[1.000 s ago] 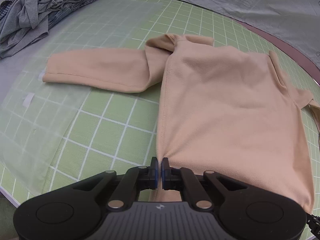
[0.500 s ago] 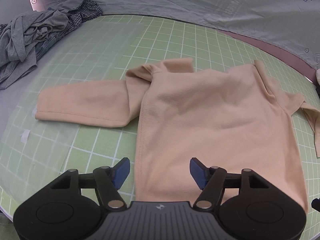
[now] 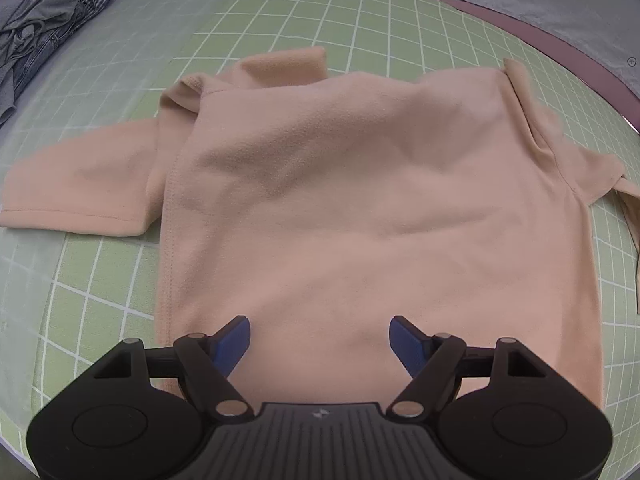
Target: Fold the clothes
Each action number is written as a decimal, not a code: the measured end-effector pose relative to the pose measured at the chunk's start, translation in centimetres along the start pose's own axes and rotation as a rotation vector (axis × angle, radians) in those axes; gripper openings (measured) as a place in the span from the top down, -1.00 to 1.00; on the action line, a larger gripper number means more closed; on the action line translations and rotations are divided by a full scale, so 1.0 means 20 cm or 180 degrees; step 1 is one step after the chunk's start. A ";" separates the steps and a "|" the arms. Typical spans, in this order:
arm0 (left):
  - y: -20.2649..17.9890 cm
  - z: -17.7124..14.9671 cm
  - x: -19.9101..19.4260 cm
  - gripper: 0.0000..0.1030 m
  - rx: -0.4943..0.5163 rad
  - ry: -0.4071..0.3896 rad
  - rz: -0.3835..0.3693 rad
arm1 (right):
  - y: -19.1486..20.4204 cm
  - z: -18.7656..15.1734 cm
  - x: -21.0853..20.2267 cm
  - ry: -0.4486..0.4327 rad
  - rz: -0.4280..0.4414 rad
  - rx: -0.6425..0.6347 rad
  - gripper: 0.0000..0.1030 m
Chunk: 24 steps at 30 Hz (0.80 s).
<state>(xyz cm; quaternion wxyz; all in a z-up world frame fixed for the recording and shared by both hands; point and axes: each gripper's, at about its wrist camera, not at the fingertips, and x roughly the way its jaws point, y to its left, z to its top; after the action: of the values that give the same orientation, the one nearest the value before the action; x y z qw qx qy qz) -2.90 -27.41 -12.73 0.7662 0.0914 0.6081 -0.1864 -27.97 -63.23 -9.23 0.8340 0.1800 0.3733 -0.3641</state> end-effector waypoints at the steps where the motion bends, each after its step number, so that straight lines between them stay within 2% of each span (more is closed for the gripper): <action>1: -0.01 0.01 0.02 -0.50 0.0003 0.0041 0.0012 | -0.02 0.02 0.05 0.0000 0.0001 0.0046 0.18; 7: -0.06 0.06 0.09 -0.62 0.0049 0.0215 0.0135 | -0.03 0.14 0.26 0.0026 0.0055 0.0157 0.16; 11: -0.10 0.07 0.12 -0.75 0.0087 0.0258 0.0264 | -0.01 0.20 0.38 0.0087 -0.0020 0.0000 0.22; 12: -0.11 0.07 0.12 -0.77 0.0076 0.0263 0.0284 | -0.01 0.21 0.40 0.0097 -0.0045 -0.0086 0.37; 13: -0.12 0.07 0.13 -0.79 0.0062 0.0269 0.0298 | 0.00 0.22 0.42 0.0108 -0.0069 -0.0173 0.70; 14: -0.11 0.07 0.13 -0.81 0.0037 0.0280 0.0293 | -0.01 0.23 0.43 0.0085 -0.0043 -0.0268 0.87; 15: -0.11 0.07 0.13 -0.83 0.0012 0.0290 0.0288 | -0.01 0.25 0.43 0.0061 -0.0015 -0.0363 0.94; 17: -0.12 0.08 0.14 -0.87 0.0007 0.0315 0.0292 | 0.00 0.28 0.39 -0.0131 -0.0188 -0.0630 0.96; 22: -0.13 0.08 0.15 -0.91 0.0026 0.0346 0.0302 | 0.02 0.34 0.20 -0.0854 -0.0824 -0.1354 0.96; 23: -0.13 0.07 0.15 -0.91 0.0030 0.0345 0.0301 | 0.04 0.32 0.18 -0.0904 -0.0889 -0.1475 0.96; 24: -0.13 0.07 0.15 -0.91 0.0034 0.0344 0.0301 | 0.05 0.28 0.19 -0.0816 -0.0889 -0.1566 0.96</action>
<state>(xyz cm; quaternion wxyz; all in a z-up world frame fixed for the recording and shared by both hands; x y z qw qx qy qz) -2.06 -30.83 -15.13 0.7397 0.1341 0.6426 -0.1481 -22.79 -67.64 -8.40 0.8347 -0.1276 0.3632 -0.3937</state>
